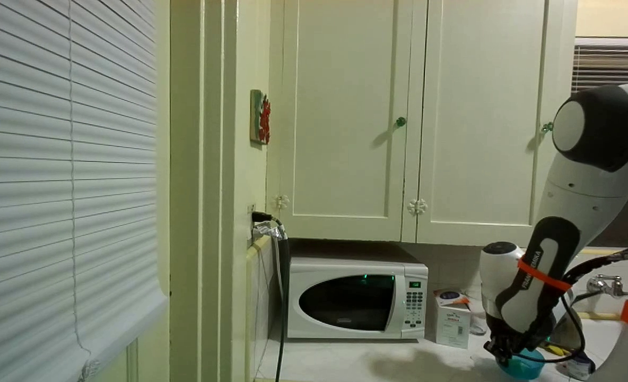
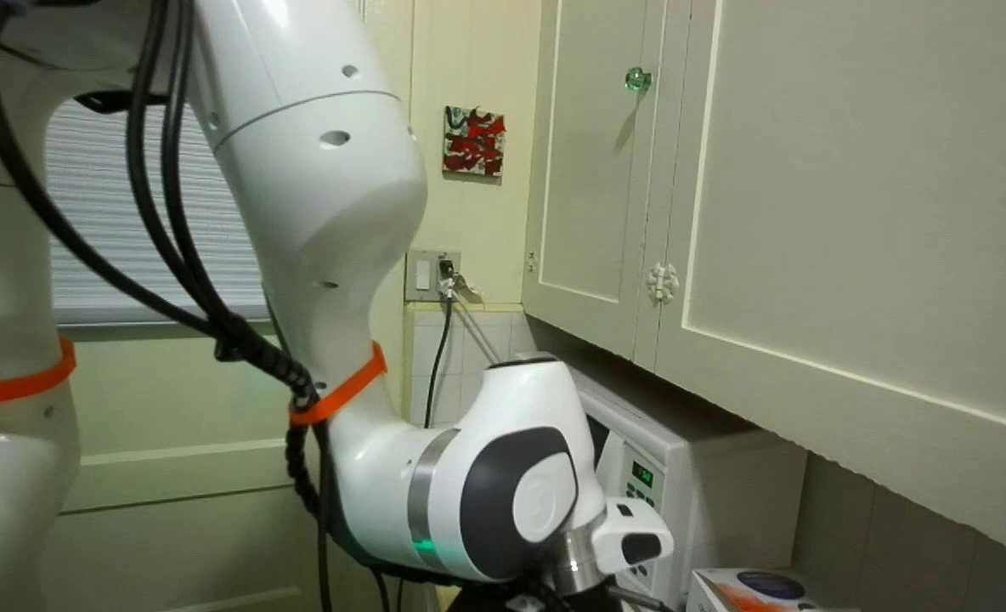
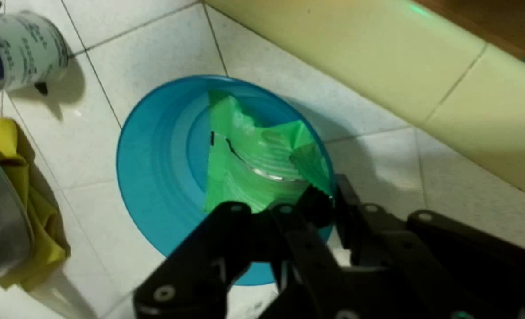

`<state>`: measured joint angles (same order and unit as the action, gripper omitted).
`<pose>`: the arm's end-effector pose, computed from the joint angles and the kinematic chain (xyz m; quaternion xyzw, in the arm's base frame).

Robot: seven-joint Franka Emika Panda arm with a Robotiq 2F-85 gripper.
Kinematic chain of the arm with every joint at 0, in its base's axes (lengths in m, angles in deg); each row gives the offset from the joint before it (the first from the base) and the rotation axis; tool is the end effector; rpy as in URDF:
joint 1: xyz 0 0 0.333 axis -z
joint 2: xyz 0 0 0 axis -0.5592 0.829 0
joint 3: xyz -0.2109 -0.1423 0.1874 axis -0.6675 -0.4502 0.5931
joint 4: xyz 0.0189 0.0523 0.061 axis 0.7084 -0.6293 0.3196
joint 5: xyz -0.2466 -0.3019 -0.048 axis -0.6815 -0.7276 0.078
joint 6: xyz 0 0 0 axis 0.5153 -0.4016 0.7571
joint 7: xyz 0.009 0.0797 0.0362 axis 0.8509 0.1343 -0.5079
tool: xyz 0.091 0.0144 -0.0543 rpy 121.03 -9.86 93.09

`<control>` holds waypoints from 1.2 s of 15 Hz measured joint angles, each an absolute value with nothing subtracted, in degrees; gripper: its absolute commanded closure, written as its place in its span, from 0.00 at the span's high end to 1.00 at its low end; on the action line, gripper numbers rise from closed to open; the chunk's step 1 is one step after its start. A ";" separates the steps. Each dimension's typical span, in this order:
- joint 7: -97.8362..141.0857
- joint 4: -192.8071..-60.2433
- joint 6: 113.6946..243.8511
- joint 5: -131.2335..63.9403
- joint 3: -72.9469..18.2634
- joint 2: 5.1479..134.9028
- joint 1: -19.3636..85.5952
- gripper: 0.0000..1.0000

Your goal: Put the bowl over the microwave

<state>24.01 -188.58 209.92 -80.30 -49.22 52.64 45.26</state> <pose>0.3560 -0.2120 0.2477 0.9848 0.0253 0.0568 0.1624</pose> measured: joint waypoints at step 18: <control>-0.16 -188.38 170.61 -57.91 -27.74 12.94 35.05 0.02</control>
